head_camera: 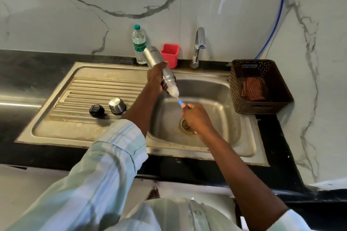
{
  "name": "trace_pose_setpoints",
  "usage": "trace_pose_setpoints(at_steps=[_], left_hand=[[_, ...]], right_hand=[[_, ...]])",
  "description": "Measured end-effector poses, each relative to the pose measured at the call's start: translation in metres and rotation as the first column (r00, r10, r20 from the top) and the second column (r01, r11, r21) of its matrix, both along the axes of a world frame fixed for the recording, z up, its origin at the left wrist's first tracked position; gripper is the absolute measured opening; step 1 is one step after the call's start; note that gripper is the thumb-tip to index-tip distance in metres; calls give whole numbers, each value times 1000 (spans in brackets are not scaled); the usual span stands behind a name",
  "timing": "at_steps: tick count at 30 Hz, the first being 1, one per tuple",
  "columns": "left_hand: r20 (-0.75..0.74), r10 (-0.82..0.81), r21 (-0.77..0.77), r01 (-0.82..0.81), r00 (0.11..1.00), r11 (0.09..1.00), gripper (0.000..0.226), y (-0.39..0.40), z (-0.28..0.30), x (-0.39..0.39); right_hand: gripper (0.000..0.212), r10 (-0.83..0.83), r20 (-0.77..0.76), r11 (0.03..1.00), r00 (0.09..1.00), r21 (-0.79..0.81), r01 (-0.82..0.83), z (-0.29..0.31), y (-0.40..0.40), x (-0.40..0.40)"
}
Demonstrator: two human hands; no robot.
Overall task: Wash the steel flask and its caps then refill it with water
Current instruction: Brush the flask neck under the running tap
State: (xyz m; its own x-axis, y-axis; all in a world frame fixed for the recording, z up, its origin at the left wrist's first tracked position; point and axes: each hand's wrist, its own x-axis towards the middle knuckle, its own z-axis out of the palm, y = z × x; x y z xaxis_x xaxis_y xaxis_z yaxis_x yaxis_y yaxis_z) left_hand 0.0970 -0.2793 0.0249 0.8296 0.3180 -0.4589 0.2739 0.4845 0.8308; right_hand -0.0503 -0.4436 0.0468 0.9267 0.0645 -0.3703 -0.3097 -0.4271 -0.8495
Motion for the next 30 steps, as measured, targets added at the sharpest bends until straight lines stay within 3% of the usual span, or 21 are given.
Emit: trace_pose_setpoints(at_steps=[1,2,3,4,6,8,13,15,17,19,21,23,25,27,30], left_hand=[[3,-79,1,79,997,997,70,-4,0,-5],[25,-149,-21,150,989,989,66,-8,-1,-9],[49,-188,-44,190,981,981,62,-12,2,-14],[66,-201,-69,206,977,976,57,-13,4,-17],[88,-189,-97,197,978,976,49,-10,6,-16],[83,-122,-118,131,989,984,46,0,8,-12],[60,135,-112,-127,989,985,52,27,2,-7],[67,177,-117,-168,982,979,56,31,-1,-6],[57,216,-117,-208,975,971,62,36,-4,-6],[36,244,-132,-238,969,962,61,41,-5,-5],[32,270,-145,-262,962,954,61,41,-7,-7],[23,285,-138,-279,958,950,64,37,-10,-9],[45,271,-111,-265,961,958,66,30,-13,-10],[49,197,-68,-193,979,979,67,18,-12,-15],[95,103,-114,-92,990,989,49,-4,-7,-26]], right_hand=[[31,4,-206,932,978,357,71,-2,2,6],[31,71,-389,751,919,627,207,-4,2,12],[32,165,-478,570,863,760,312,-5,2,17],[31,219,-498,462,839,810,361,-4,3,17],[31,259,-497,397,828,837,377,-2,5,14],[32,251,-490,458,835,820,343,2,3,2],[34,98,-368,772,925,614,163,-3,-8,-30],[34,36,-268,899,963,430,86,-6,-11,-38],[36,46,-72,996,996,85,-40,-12,-18,-42],[36,151,127,956,980,-273,-111,-20,-29,-40],[34,193,195,921,962,-375,-109,-27,-37,-38],[35,182,137,955,974,-261,-141,-26,-39,-34],[41,128,-98,984,987,140,-113,-23,-36,-27],[50,198,-325,867,925,499,-10,-25,-30,-10],[44,282,-492,666,823,718,201,-30,-23,15]])
